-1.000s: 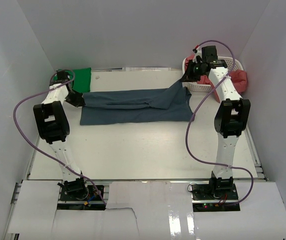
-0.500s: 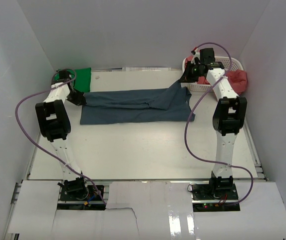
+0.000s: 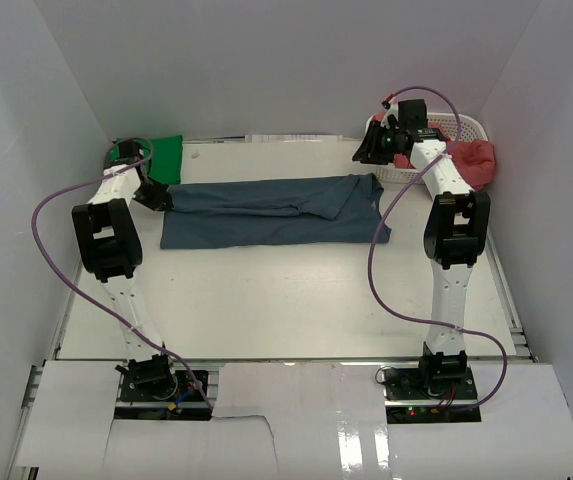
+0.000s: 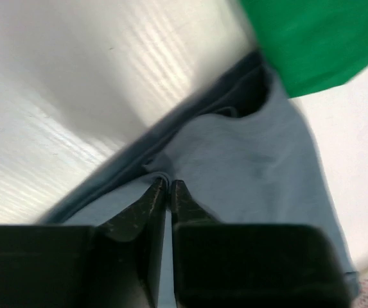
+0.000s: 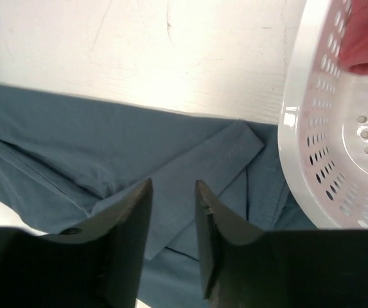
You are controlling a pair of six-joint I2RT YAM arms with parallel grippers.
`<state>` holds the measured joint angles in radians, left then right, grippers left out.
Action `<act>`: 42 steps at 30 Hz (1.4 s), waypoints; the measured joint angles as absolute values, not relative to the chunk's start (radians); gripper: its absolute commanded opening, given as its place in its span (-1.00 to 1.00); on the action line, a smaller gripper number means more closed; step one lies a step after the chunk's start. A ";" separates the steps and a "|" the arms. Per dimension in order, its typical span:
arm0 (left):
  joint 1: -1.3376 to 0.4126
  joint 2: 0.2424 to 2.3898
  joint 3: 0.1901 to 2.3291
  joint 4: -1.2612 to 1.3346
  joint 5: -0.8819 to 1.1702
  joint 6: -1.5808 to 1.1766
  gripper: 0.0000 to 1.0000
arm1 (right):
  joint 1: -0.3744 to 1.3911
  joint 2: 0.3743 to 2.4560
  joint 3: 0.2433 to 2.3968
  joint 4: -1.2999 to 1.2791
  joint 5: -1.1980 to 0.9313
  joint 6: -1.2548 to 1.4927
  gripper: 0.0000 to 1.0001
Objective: Fold and stack the t-shirts
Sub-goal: Fold the other side of the tshirt into a rectangle
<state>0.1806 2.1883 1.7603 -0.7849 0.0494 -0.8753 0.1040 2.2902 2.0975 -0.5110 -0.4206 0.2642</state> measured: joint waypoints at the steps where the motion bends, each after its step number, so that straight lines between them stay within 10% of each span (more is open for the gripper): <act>1: 0.181 2.189 1.767 -0.784 0.052 -0.871 -0.48 | 0.104 2.290 2.098 -0.501 -0.420 0.267 -0.12; 22: 0.189 2.135 1.792 -0.575 0.166 -0.806 -0.42 | 0.099 2.059 1.685 -0.322 -0.455 0.282 -0.06; 33: -0.114 1.905 1.527 -0.545 0.238 -0.609 -0.43 | 0.113 1.744 1.274 -0.331 -0.468 0.273 0.05; 37: -0.117 1.882 1.407 -0.516 0.265 -0.588 -0.44 | 0.113 1.738 1.205 -0.334 -0.475 0.270 -0.33; 39: -0.100 1.885 1.357 -0.508 0.266 -0.584 -0.45 | 0.113 1.745 1.195 -0.333 -0.475 0.265 -0.83; 42: -0.081 1.894 1.326 -0.506 0.259 -0.583 -0.46 | 0.113 1.763 1.195 -0.326 -0.474 0.271 -0.85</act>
<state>-0.0814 1.8938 1.3262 -0.5060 0.2588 -0.5831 0.1135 1.7626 1.1954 -0.3264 -0.4744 0.2707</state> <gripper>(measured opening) 0.275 0.085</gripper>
